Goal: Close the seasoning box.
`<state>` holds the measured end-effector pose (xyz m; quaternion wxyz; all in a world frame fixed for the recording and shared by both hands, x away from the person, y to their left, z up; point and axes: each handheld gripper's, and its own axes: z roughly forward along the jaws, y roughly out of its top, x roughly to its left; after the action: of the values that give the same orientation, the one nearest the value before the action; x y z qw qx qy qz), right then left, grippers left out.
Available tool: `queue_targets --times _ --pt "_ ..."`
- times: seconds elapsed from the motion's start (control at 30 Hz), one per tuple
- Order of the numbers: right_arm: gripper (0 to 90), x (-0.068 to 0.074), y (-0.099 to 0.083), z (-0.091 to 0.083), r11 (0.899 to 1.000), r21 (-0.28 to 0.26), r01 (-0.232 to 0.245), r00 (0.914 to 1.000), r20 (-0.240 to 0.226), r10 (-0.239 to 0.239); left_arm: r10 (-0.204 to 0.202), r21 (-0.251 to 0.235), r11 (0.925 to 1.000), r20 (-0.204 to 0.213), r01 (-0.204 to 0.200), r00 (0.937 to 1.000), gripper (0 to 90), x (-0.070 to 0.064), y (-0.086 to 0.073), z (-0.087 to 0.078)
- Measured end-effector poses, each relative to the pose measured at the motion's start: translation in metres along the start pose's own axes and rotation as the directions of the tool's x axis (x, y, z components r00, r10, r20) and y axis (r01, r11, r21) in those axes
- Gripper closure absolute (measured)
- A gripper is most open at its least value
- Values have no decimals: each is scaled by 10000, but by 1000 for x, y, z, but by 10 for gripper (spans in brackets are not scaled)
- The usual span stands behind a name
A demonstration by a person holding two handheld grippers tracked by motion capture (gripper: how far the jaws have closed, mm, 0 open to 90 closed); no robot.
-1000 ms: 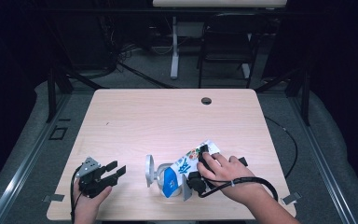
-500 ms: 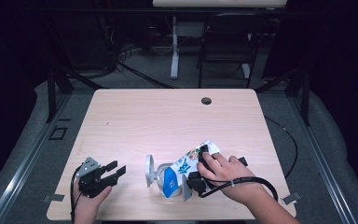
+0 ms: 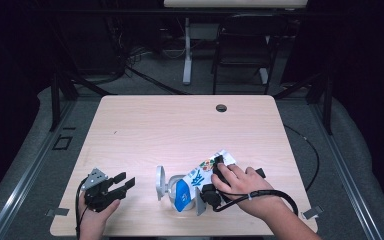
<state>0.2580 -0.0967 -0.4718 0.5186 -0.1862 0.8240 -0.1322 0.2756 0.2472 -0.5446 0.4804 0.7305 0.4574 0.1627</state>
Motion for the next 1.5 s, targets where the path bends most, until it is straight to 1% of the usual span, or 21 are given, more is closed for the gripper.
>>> queue_targets --times 0.4,0.6,0.77,1.03,1.27,1.5 --pt "601 0 0 -1 9999 35 114 9999 73 -114 6 1 10000 -3 -6 10000 535 0 0 0" --pt "609 0 0 -1 10000 25 94 9999 44 -94 2 0 10000 -4 -2 10000 535 0 0 0" --pt "613 0 0 -1 9998 68 194 9998 105 -194 0 -6 10000 -3 0 10000 535 0 0 0" --pt "616 0 0 -1 9998 43 214 9997 121 -214 3 -12 10000 -7 -3 10000 535 0 0 0" --pt "620 -1 0 -1 9994 -27 332 9993 197 -331 1 -28 10000 -15 -1 10000 535 0 1 -1" --pt "625 -1 0 -1 9995 -24 316 9993 195 -315 0 -28 10000 -9 0 10000 535 0 1 -1"
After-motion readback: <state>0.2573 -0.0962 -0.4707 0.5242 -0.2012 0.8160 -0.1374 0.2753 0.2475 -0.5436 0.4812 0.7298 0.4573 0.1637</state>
